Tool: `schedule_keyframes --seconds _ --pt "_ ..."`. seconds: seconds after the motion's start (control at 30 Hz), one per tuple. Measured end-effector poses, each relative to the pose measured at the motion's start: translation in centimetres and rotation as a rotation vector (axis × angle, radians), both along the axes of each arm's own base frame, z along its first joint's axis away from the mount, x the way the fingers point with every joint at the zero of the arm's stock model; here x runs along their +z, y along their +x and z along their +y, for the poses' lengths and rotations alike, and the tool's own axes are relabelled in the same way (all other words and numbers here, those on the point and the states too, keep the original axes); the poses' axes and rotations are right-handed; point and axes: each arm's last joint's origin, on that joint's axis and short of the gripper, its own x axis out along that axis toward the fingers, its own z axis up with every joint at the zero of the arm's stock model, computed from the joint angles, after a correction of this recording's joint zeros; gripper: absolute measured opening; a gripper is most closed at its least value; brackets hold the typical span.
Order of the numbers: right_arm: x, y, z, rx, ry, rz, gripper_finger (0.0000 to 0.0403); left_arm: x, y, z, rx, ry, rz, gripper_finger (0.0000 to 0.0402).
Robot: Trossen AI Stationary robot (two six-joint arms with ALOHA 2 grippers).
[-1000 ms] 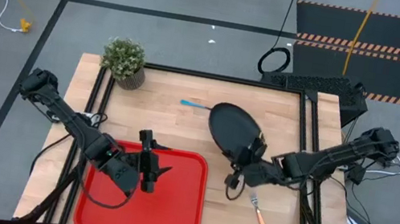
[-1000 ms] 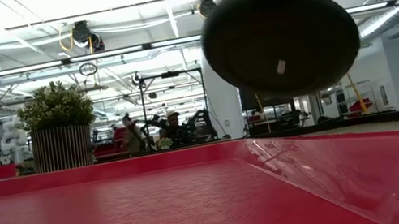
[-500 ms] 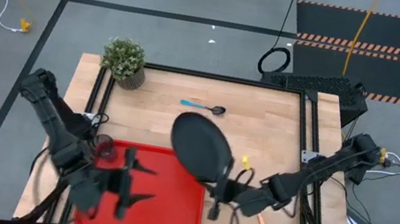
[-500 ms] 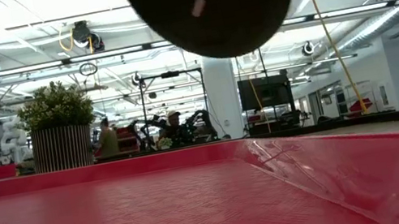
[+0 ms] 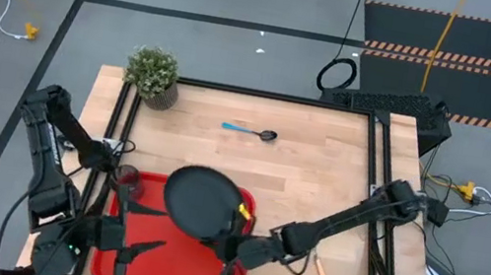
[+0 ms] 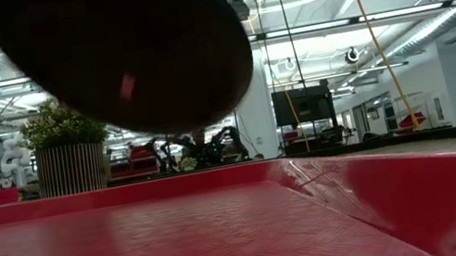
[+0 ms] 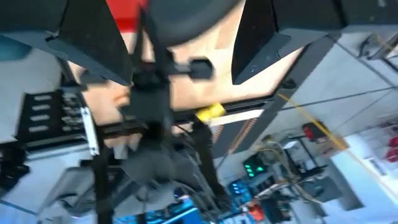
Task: Pick and place plate/cup/fork/spoon on tray
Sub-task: Put the black plate on the red serving tray
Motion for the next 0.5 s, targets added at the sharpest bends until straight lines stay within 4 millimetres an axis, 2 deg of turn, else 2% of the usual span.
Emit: schedule_keyframes --seconds 0.13,0.37,0.5 --pt "-1.0 1.4 0.9 0.041 0.009 0.015 0.0 0.0 0.3 0.2 0.026 -0.019 -0.011 0.0278" --pt "-0.5 3.2 1.9 0.116 -0.011 -0.028 0.0002 0.0 0.5 0.4 0.04 -0.02 -0.013 0.0278" --pt "-1.6 3.8 2.4 0.173 -0.042 -0.01 0.0002 0.0 0.5 0.4 0.043 -0.036 -0.017 0.0278"
